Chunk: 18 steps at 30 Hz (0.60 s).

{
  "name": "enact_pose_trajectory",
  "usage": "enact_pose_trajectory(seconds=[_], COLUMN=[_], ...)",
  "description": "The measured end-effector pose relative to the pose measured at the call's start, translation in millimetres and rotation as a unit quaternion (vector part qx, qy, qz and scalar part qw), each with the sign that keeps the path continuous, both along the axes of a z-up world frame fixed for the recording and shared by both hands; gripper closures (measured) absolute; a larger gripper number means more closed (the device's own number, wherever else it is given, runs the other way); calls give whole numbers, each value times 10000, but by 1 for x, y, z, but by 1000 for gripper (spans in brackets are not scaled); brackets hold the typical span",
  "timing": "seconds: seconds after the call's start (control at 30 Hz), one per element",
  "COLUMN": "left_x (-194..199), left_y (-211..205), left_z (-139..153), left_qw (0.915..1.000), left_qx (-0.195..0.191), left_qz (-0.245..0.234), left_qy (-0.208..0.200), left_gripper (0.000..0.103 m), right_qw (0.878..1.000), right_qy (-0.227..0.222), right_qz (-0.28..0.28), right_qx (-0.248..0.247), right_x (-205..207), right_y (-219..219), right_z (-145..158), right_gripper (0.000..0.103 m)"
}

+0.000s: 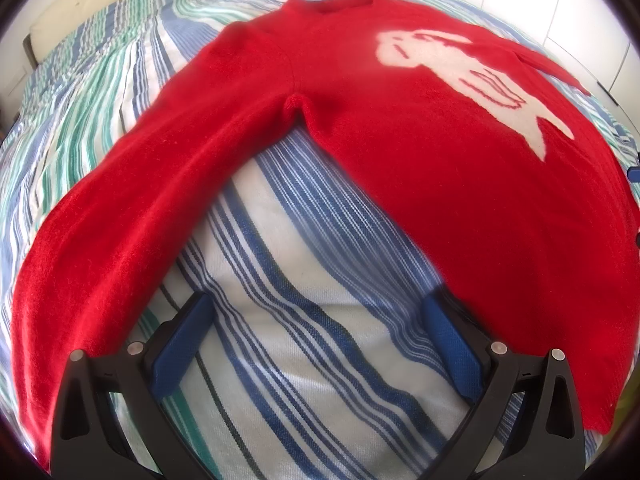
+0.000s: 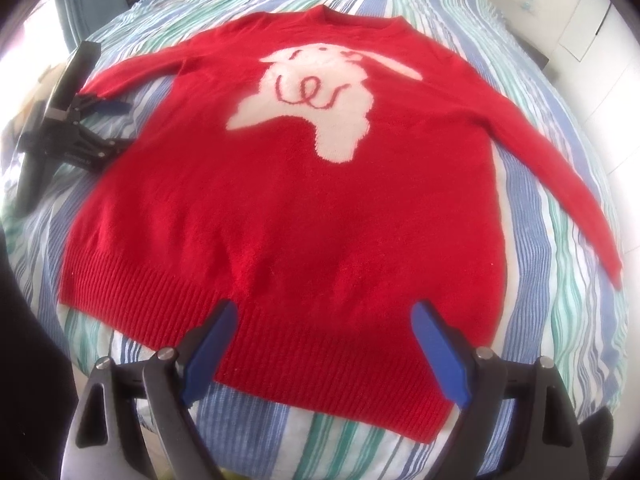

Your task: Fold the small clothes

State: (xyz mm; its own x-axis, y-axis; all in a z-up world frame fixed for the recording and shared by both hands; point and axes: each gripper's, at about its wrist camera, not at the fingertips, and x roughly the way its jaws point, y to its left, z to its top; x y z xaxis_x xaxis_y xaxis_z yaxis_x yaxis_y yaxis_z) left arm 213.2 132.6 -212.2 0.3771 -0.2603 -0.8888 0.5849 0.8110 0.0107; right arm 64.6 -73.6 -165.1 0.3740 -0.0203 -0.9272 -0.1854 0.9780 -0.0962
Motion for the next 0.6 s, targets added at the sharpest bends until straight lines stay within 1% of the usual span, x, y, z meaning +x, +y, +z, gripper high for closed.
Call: enact_pose_trajectory(seconds=[0.13, 0.6], left_x=[0, 0], left_y=[0, 0], left_z=[0, 0], left_qw=[10000, 10000], left_qx=[0, -2], left_qz=[0, -2], left_qy=[0, 2], left_gripper=[0, 0], right_qw=[10000, 9998], right_qy=[-31, -94], right_qz=[38, -83], right_qx=[24, 178], right_x=[0, 0], right_y=[3, -1], right_z=[0, 1], right_gripper=[15, 15])
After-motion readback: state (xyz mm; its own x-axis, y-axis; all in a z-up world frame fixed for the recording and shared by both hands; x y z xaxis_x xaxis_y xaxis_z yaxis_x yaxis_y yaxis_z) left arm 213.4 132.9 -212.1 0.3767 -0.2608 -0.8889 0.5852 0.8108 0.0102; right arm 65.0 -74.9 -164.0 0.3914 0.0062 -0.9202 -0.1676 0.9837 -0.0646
